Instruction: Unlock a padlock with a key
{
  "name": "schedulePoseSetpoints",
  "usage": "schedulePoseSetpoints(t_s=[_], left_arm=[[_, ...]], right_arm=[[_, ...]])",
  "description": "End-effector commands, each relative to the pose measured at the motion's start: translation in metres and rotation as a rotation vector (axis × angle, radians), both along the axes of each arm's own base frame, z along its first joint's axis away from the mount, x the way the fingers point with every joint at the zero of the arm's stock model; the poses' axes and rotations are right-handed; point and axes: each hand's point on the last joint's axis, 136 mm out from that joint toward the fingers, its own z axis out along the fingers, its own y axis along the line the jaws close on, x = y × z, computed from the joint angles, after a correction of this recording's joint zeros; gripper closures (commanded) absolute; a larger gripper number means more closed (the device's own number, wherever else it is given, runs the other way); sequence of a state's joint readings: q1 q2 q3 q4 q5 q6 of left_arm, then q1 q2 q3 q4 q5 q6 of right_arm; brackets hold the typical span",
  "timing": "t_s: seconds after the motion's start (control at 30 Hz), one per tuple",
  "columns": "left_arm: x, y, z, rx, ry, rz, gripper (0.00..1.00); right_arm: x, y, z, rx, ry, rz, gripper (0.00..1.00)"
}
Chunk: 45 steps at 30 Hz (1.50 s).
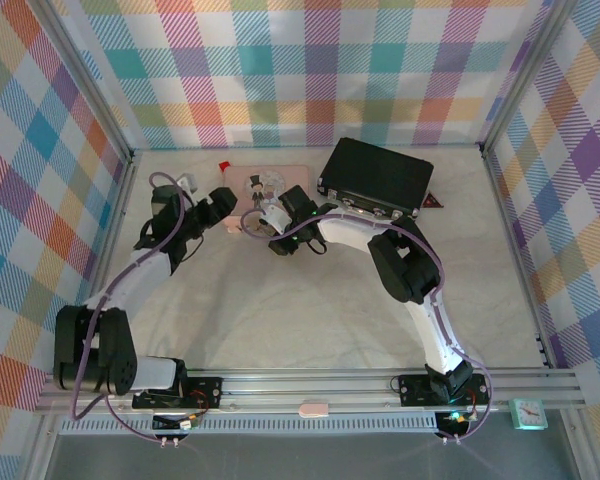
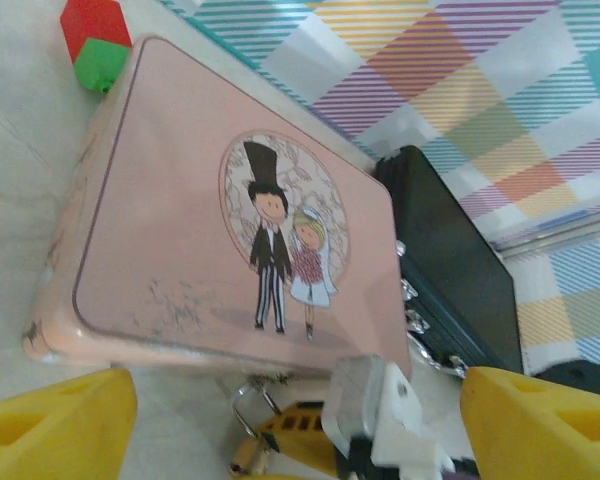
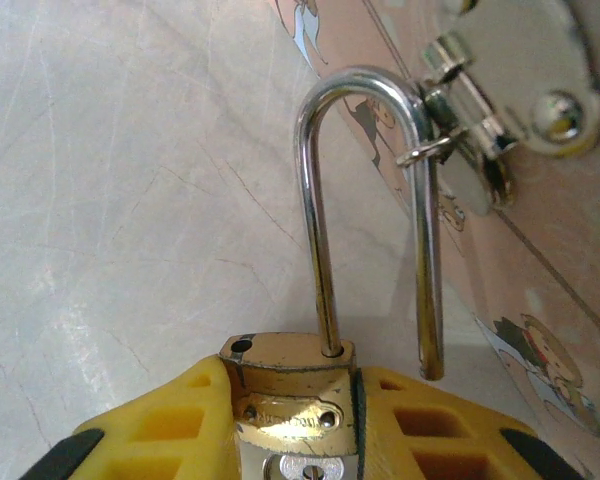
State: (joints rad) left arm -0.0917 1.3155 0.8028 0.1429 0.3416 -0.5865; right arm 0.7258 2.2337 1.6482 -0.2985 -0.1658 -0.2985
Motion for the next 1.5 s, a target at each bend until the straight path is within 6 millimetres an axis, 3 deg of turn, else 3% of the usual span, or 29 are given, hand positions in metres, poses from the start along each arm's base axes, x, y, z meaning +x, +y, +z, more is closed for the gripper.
schedulePoseSetpoints(t_s=[0.0,0.23,0.43,0.63,1.07,1.47], left_arm=[[-0.028,-0.011,-0.024,-0.034,0.092,-0.024,0.19],[-0.04,-0.027,-0.044,-0.119,0.072,0.071,0.27],[-0.028,-0.066,-0.061,-0.112,0.061,0.034,0.33],[-0.008,-0.083,-0.089,-0.129,0.077,0.042,0.46],[0.025,-0.097,-0.117,-0.159,0.067,0.069,0.59],[0.034,-0.1,-0.136,-0.166,0.074,0.083,0.94]], right_arm=[[0.001,0.009,0.035,0.076,-0.041,0.002,0.95],[-0.003,0.009,0.039,0.105,-0.009,-0.022,0.96],[-0.005,0.008,0.041,0.112,-0.003,-0.024,0.96],[-0.007,0.009,0.041,0.122,0.006,-0.023,0.96],[-0.012,0.011,0.046,0.153,0.015,-0.007,0.97],[-0.011,0.012,0.048,0.157,0.017,-0.005,0.97]])
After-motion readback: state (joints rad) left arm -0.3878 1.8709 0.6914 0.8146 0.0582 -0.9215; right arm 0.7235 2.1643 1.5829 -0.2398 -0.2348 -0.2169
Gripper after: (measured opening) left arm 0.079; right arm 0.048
